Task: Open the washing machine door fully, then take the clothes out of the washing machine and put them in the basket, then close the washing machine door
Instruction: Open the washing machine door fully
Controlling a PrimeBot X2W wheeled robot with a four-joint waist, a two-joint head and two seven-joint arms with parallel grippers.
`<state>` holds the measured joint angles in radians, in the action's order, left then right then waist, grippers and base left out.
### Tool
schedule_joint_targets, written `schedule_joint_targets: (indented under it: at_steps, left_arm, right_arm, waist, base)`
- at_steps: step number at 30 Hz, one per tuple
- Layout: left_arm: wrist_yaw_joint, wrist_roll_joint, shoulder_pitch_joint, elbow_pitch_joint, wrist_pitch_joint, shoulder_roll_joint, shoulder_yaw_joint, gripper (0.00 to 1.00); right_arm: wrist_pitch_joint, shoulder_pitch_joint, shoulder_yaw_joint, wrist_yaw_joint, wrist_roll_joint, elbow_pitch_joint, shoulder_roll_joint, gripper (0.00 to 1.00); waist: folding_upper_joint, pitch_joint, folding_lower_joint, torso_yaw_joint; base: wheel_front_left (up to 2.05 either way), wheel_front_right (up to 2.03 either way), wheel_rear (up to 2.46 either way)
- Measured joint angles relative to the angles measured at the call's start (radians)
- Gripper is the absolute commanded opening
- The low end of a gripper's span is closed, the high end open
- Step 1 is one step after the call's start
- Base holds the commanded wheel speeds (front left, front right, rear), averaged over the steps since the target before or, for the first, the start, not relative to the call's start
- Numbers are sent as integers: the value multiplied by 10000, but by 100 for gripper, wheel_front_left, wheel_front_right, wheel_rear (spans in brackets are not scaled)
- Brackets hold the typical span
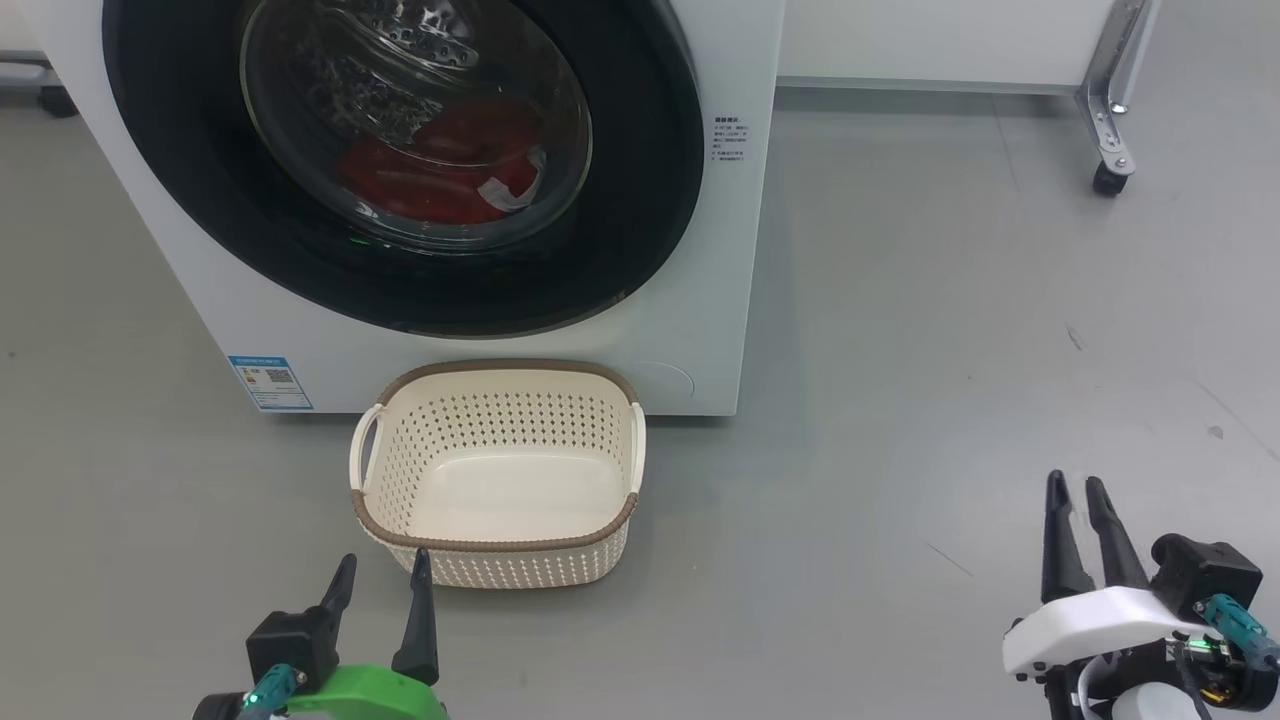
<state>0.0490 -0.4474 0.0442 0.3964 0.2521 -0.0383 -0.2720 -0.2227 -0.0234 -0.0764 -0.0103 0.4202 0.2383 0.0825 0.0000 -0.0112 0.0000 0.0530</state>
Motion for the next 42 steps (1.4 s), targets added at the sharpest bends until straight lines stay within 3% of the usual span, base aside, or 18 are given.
schedule_joint_targets:
  at_steps: [6, 12, 24, 34, 42]
  left_arm:
    - [0, -12, 5, 6, 0, 0, -15, 100]
    - [0, -13, 76, 2, 0, 0, -219, 100]
    - [77, -19, 475, -184, 0, -2, -422, 100]
    - [92, -194, 1008, -443, 0, 0, -755, 100]
    - [182, -330, 1223, -627, 0, 2, -876, 100]
  right_arm:
    - [-6, 1, -38, 2, -10, 48, 56, 0]
    - [19, 42, 140, 253, 552, 56, -61, 0]
    - [863, 1058, 1409, 702, 4220, -173, -443, 0]
    - [2121, 2613, 2615, 688, 7402, -376, -422, 0]
    - [3273, 4248, 2777, 144, 8226, -593, -330, 0]
  waist:
    - [0, 11, 0, 45]
    - [0, 135, 0, 146]
    - [0, 845, 0, 386]
    - [0, 1592, 0, 818]
    - [0, 2192, 0, 1184]
  base:
    - [0, 0, 0]
    - [0, 0, 0]
    - [0, 0, 0]
    - [0, 0, 0]
    - [0, 0, 0]
